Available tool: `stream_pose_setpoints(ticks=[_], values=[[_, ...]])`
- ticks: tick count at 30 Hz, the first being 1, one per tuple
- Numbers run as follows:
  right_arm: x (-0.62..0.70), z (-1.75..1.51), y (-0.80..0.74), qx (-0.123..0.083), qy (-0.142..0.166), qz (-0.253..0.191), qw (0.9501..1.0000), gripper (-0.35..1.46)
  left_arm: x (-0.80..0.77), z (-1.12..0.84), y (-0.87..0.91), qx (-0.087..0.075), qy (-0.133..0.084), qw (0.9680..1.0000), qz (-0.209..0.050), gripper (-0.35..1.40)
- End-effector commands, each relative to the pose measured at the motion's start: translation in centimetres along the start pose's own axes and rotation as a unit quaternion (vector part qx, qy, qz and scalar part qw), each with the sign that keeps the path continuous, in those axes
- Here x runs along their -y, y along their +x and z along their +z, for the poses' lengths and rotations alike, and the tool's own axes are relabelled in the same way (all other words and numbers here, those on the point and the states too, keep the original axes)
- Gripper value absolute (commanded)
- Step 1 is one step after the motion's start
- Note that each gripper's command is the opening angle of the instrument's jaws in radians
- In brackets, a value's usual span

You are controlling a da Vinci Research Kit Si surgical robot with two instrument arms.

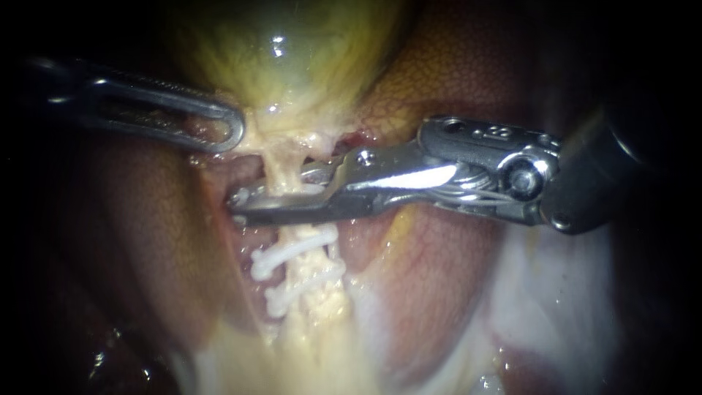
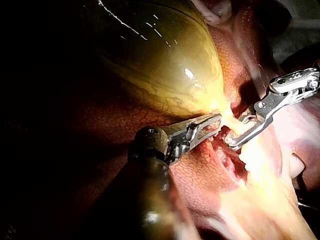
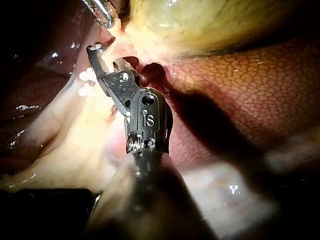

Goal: Going back third clip left tube

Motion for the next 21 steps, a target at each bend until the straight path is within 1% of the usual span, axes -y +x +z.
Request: stream_pose_setpoints(ticks=[1,2,3,5,7,9,12,13,14,17,19,21], values=[[0.00,0.00,-0.01,0.001,0.004,0.000,1.0000,-0.35,0.00,0.00,0.00,0.000,0.000,1.0000,0.000,-0.35],[0.00,0.01,-0.03,0.001,0.004,-0.001,1.0000,-0.26,0.00,0.00,0.00,0.000,0.000,1.0000,0.000,-0.35],[-0.01,0.02,-0.05,0.002,0.005,-0.001,1.0000,-0.09,0.00,0.00,0.00,0.000,0.000,1.0000,0.000,-0.35],[-0.05,0.03,-0.12,0.002,0.003,-0.004,1.0000,0.12,0.00,0.00,0.00,0.000,0.000,1.0000,0.000,-0.35],[-0.12,0.04,-0.22,0.003,-0.002,-0.022,0.9998,0.28,0.00,0.00,0.01,0.000,0.000,1.0000,0.000,-0.35],[-0.21,0.04,-0.30,0.003,-0.006,-0.042,0.9991,0.38,0.00,0.00,0.01,0.000,0.000,1.0000,0.000,-0.35],[-0.29,0.01,-0.34,0.004,-0.010,-0.060,0.9981,0.45,0.00,0.00,0.01,0.000,0.000,1.0000,0.000,-0.35],[-0.32,-0.02,-0.35,0.003,-0.016,-0.072,0.9972,0.46,0.00,0.00,0.01,0.000,0.000,1.0000,0.000,-0.35],[-0.32,-0.04,-0.36,0.002,-0.019,-0.075,0.9970,0.46,0.00,0.00,0.01,0.000,0.000,1.0000,0.000,-0.35],[-0.30,-0.11,-0.38,0.000,-0.038,-0.094,0.9948,0.50,0.00,0.00,0.01,0.000,0.000,1.0000,0.000,-0.35],[-0.26,-0.19,-0.41,0.000,-0.049,-0.109,0.9928,0.50,0.01,0.00,0.01,0.000,0.000,1.0000,0.000,-0.35],[-0.21,-0.29,-0.43,0.001,-0.051,-0.124,0.9909,0.50,0.01,-0.01,0.01,0.000,0.000,1.0000,0.000,-0.35]])
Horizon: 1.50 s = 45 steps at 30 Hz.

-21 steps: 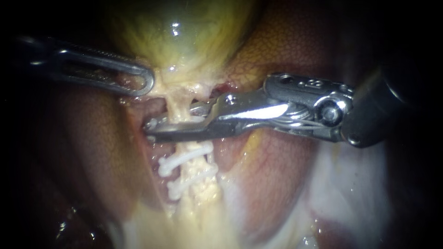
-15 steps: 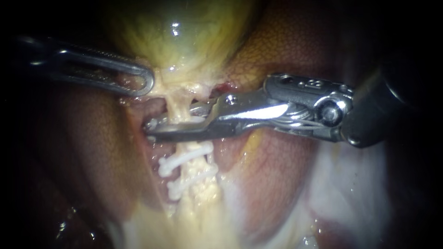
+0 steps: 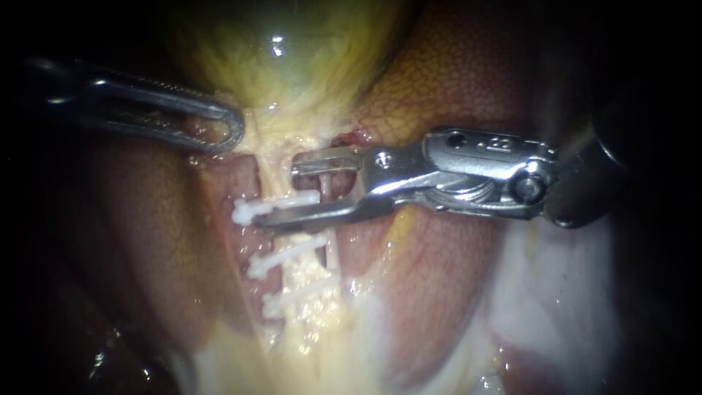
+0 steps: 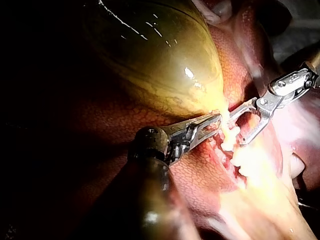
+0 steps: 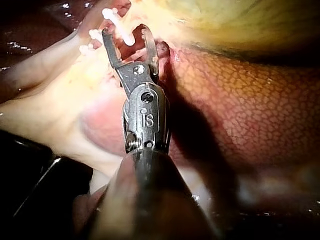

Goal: Going back third clip left tube

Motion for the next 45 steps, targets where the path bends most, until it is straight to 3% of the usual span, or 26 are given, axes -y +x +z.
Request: stream_pose_setpoints(ticks=[1,4,11,16,29,40,45], values=[[0.02,-0.07,0.01,0.001,0.000,-0.007,1.0000,0.50,0.00,0.00,0.00,0.000,0.000,1.0000,0.000,-0.35],[0.09,-0.26,0.01,0.002,0.000,-0.029,0.9996,0.50,0.00,-0.01,0.00,0.000,0.000,1.0000,0.000,-0.35],[0.36,-1.03,0.08,0.004,-0.003,-0.076,0.9971,0.50,0.00,-0.01,0.00,0.000,0.000,1.0000,0.000,-0.35],[0.39,-1.34,0.15,0.007,-0.021,-0.088,0.9959,0.50,0.00,-0.01,0.00,0.000,0.000,1.0000,0.000,-0.35],[0.40,-1.49,0.17,0.008,-0.018,-0.088,0.9959,0.50,0.00,0.04,0.01,0.000,-0.001,1.0000,0.001,-0.35],[0.44,-1.48,0.17,0.008,-0.018,-0.088,0.9959,0.50,-0.14,0.52,0.12,0.001,0.000,1.0000,0.005,-0.35],[0.44,-1.48,0.17,0.008,-0.018,-0.088,0.9959,0.50,-0.23,0.60,0.11,0.002,0.002,1.0000,0.006,-0.35]])
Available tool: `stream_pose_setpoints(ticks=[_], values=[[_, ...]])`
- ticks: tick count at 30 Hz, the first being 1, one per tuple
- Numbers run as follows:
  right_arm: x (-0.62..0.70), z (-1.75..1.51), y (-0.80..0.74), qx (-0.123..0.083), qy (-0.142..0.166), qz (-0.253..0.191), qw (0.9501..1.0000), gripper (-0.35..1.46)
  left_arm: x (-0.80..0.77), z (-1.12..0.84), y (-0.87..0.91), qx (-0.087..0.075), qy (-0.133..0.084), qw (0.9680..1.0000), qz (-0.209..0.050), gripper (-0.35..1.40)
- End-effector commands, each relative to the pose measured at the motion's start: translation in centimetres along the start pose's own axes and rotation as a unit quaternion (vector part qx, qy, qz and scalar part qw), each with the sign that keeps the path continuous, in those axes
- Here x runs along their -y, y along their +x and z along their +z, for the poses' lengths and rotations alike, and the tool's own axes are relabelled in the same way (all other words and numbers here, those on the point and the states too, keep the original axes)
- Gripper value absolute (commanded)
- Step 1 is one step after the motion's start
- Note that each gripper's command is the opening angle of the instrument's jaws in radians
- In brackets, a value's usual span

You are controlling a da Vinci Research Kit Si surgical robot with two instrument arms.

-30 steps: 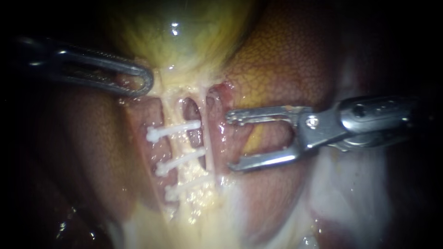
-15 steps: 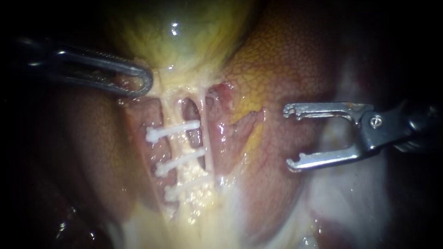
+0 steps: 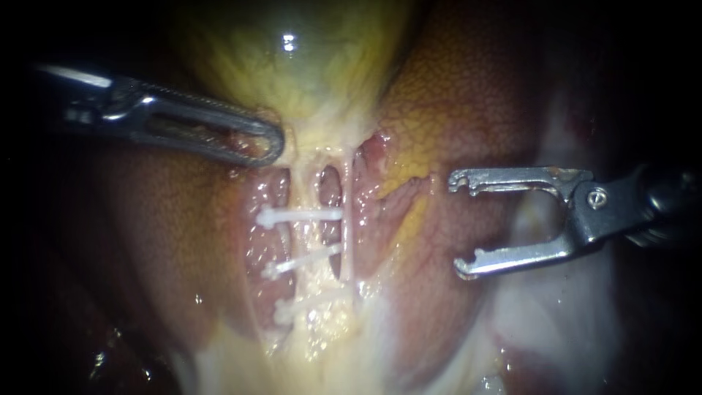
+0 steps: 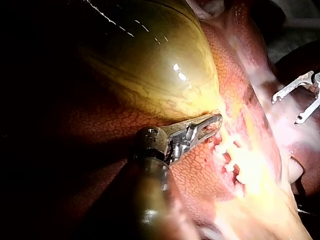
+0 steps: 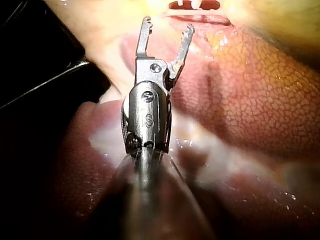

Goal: Going back third clip left tube

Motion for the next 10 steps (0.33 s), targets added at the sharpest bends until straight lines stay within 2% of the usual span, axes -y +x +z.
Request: stream_pose_setpoints(ticks=[1,10], values=[[0.00,0.00,0.00,0.000,0.000,0.000,1.0000,0.50,-0.01,-0.01,0.00,0.000,0.001,1.0000,0.000,-0.35],[0.00,0.01,0.00,0.000,0.001,0.000,1.0000,0.50,0.01,-0.03,0.01,-0.001,0.001,1.0000,0.000,-0.35]])
